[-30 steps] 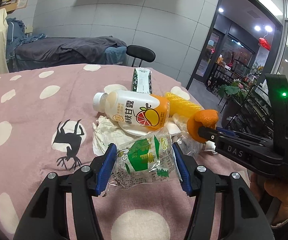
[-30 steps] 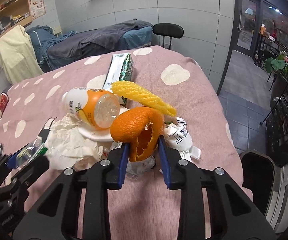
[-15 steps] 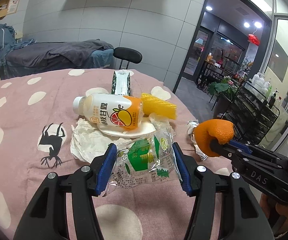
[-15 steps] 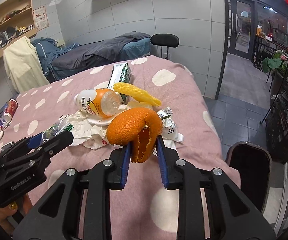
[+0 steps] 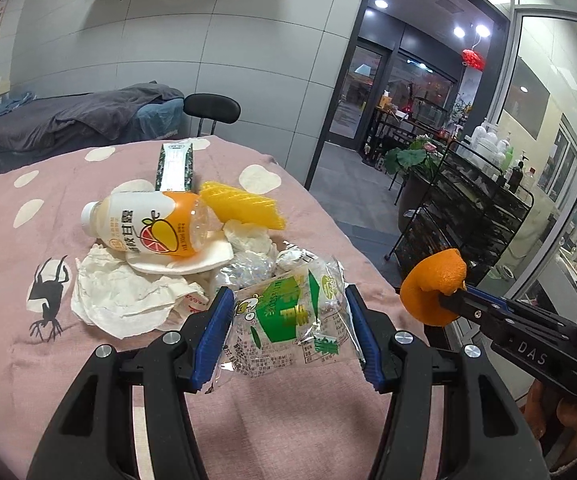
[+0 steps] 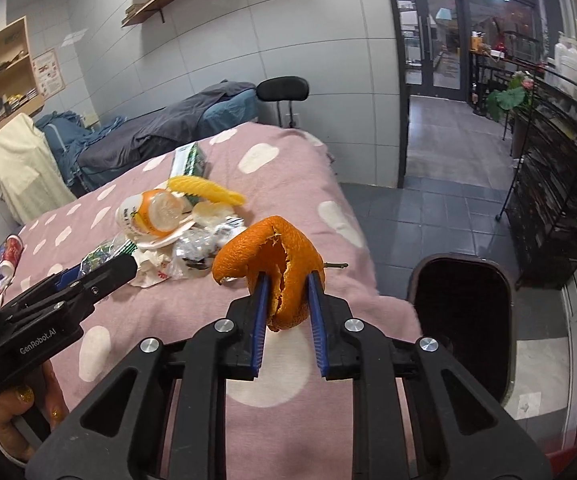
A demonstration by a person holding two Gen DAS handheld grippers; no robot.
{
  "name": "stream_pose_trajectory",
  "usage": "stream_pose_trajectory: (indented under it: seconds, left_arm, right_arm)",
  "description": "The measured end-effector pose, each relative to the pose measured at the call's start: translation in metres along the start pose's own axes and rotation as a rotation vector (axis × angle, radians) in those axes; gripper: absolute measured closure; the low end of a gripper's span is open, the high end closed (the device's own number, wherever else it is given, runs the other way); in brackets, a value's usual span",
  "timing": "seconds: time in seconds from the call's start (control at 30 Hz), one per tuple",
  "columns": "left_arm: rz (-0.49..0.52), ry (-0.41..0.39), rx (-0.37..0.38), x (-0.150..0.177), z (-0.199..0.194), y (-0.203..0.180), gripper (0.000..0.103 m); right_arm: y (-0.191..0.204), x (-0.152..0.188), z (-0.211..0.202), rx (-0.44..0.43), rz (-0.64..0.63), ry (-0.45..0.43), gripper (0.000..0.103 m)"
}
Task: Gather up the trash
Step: 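Carry the orange peel to the bin and open the right tool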
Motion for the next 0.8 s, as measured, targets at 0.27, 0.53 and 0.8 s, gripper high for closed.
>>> stream_pose_trajectory:
  seconds: [0.27, 0.53, 0.8]
  left_arm:
    - [0.079, 0.023, 0.096, 0.002, 0.009, -0.048, 0.047]
    - [0.159, 0.038, 0.182, 0.003, 0.018, -0.098, 0.047]
    - [0.211, 0.069, 0.226, 0.005, 0.029, -0.128, 0.047]
  right_arm:
    - [-0.085, 0.008, -0.014, 0.182, 0.122, -0.011, 0.083]
    - [-0.183, 0.058, 0.018, 0.307, 0.280, 0.112, 0.083]
    - [-0.240, 0.108, 0.067, 0.344, 0.396, 0.244, 0.082]
Point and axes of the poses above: each gripper's, at about its wrist camera, not at the fingertips, and z roughly the way its jaws point, y to its left, x to its underside, the point moved 7 cm from there along z, roughly the way its jaws point, and after that the axes turned 7 degrees about -x, right-handed, at the moved point
